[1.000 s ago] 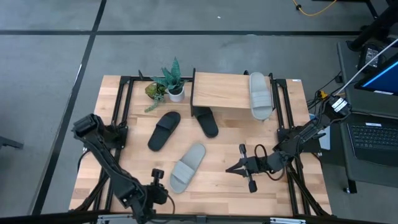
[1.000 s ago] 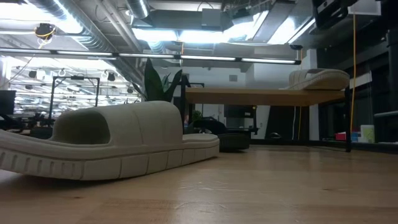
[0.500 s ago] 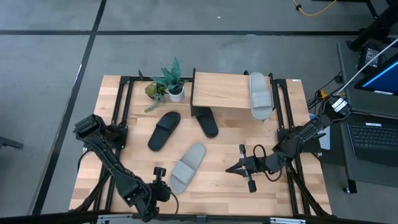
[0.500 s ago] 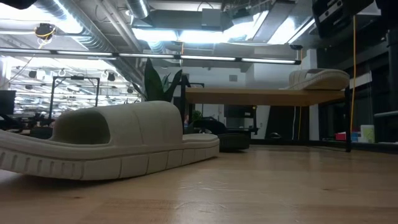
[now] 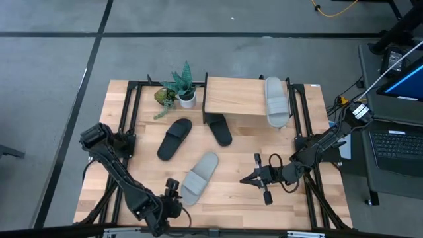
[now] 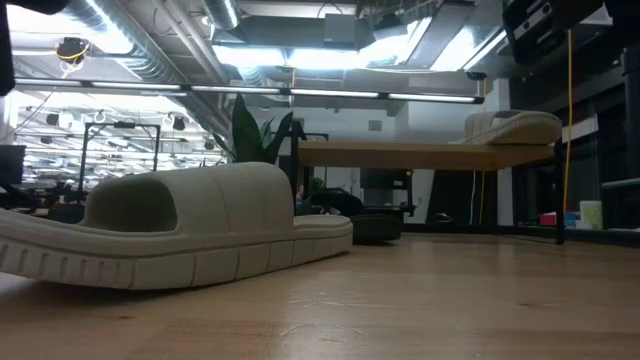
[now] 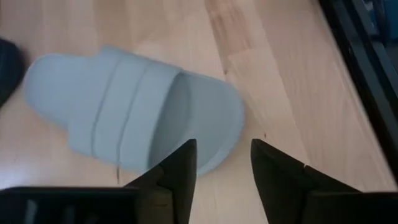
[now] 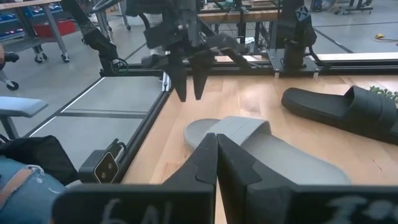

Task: Pick and place slides into the shelf
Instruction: Put the gray slipper on the shelf

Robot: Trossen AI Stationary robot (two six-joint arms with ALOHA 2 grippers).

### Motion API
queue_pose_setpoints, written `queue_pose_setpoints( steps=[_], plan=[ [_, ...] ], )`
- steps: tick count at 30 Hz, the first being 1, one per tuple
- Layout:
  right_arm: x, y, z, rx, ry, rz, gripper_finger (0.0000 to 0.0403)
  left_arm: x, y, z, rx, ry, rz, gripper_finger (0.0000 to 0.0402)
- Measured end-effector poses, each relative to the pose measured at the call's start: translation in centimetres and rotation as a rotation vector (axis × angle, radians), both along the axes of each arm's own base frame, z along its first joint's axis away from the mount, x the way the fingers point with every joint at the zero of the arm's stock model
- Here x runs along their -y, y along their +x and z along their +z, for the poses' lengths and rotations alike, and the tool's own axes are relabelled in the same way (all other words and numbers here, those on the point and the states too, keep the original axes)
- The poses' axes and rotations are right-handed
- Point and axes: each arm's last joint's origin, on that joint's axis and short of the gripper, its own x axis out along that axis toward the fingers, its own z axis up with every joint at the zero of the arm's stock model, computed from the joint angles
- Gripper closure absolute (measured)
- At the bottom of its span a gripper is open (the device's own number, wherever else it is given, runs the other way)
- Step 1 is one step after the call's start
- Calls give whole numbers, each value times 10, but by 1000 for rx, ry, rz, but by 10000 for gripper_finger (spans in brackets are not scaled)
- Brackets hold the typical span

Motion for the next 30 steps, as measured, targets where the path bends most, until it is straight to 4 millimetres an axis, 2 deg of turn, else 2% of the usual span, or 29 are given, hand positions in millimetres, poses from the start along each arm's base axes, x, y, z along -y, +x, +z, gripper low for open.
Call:
queue_pose_setpoints(
  steps=[9,16,30],
  plan=[
    [0,0,-1,-13,-11,0,394,0,19,-20,-53,-22,-56,258],
    [0,0,-3,-21,-18,0,394,-4,27,-37,-131,-31,-55,274],
    [0,0,-3,-21,-18,0,394,-10,33,-38,-131,-34,-32,308]
  ],
)
